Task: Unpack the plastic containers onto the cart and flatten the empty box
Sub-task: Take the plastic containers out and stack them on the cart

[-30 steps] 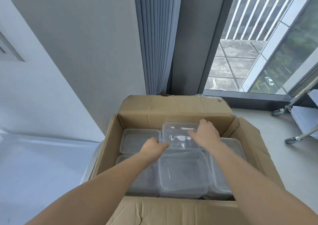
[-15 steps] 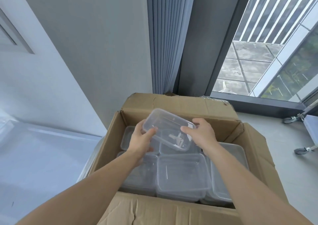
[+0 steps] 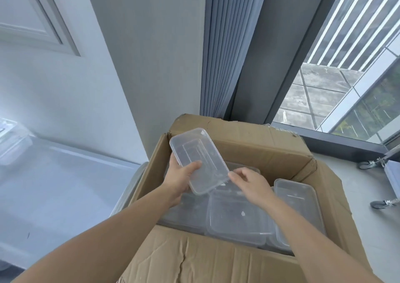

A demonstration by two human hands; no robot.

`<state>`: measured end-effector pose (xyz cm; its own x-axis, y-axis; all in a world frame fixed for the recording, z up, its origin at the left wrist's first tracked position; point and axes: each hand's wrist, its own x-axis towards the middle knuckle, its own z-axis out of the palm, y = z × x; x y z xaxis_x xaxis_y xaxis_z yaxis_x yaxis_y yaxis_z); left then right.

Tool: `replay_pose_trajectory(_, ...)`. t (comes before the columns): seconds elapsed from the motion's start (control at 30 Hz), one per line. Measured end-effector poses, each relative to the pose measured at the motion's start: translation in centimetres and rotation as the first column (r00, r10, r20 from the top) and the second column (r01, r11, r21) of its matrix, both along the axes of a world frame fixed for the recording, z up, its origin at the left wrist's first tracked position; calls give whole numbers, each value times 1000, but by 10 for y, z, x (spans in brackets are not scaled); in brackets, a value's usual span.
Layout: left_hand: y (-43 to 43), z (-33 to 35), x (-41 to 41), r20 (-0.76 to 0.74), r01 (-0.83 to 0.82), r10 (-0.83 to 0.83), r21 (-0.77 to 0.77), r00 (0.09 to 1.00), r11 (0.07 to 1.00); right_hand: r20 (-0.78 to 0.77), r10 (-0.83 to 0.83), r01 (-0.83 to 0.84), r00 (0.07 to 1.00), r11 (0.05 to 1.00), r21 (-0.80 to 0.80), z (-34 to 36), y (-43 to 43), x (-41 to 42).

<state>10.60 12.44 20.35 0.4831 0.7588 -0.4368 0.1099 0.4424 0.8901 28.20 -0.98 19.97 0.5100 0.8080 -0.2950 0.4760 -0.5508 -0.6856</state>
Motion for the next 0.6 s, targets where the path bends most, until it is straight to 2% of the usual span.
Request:
replay_pose_trajectory(0.07,10,-1,-11,-58,-28,32,62,998,998,146,209,-177,967,962,-208,-9,-3,4)
replay_pose_trajectory(0.17,18,-3,-24,-100,-52,65,125,993,991,104,405,-329,908,845,-422,-11,-2,1)
replay_pose_trajectory(0.23,15,2,-31,-110,-52,70,154,991,987,115,517,-399,848,766,-503,-12,-1,0)
replay_pose_trajectory(0.3,10,6,-37,-111,-43,63,173,992,984,165,542,-395,824,759,-518,-13,1,-2)
replay_pose_trajectory(0.37,6,9,-40,-100,-30,52,207,994,978,204,517,-370,831,789,-490,-13,3,-3)
replay_pose_trajectory(0.6,9,28,-56,-20,-102,109,216,994,971,93,352,-304,931,891,-337,3,4,-3)
